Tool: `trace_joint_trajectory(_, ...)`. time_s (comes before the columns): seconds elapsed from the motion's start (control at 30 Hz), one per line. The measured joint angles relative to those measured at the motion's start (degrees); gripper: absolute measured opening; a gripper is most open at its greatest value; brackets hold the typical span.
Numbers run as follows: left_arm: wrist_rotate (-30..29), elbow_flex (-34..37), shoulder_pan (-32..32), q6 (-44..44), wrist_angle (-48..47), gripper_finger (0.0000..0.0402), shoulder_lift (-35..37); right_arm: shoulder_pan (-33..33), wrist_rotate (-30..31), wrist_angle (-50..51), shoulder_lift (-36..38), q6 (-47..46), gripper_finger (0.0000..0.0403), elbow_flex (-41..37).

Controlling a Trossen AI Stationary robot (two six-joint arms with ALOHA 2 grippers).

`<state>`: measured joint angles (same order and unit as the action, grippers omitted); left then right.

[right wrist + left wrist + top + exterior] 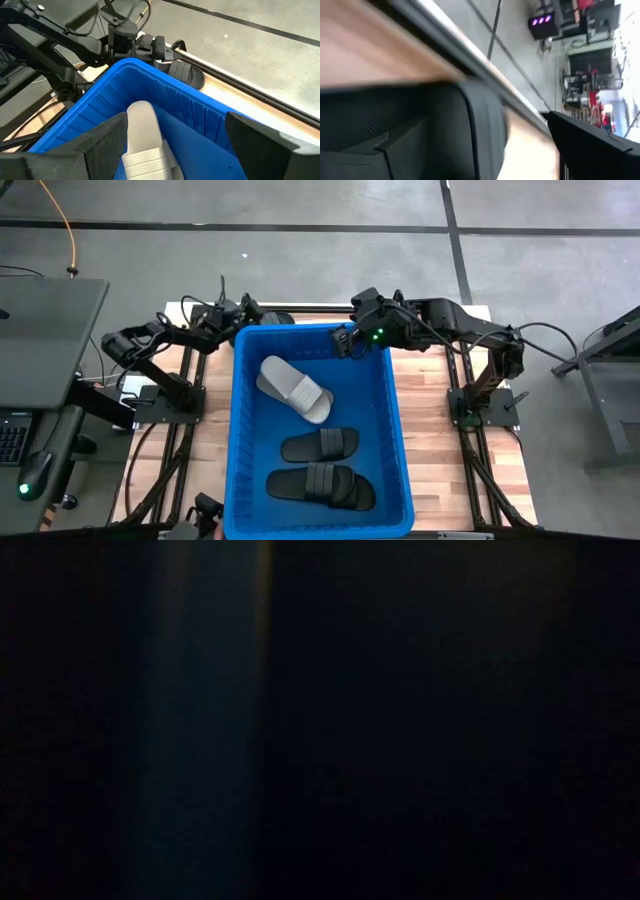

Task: Pick and place slides into bin
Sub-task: Put the black slipper into the blue bin

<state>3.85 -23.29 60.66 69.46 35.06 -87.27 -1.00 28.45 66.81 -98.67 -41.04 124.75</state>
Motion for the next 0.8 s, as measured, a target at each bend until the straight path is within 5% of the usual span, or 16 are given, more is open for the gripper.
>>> trace_joint_trajectory(0.2, -1.4, -0.7, 0.0, 0.8, 1.6, 0.0370, -1.2, 0.0, 0.2, 0.0, 0.0, -0.7, 0.0321, 0.0)
trace_joint_trajectory(0.43, -0.6, -2.3, 1.0, -2.6, 2.0, 0.0303, -1.4, 0.0, 0.6, 0.2, 0.0, -1.1, 0.0321, 0.0)
trace_joint_trajectory(0.6, -0.9, -2.3, 1.2, -3.4, 6.2, 0.0206, -4.6, -0.1, 0.6, -0.4, 0.0, -1.2, 0.0321, 0.0)
trace_joint_trajectory(0.8, 0.9, -2.3, 1.3, -4.6, 11.4, 0.0026, -6.7, -0.5, 1.4, -0.2, 0.0, -3.0, 0.0321, 0.0)
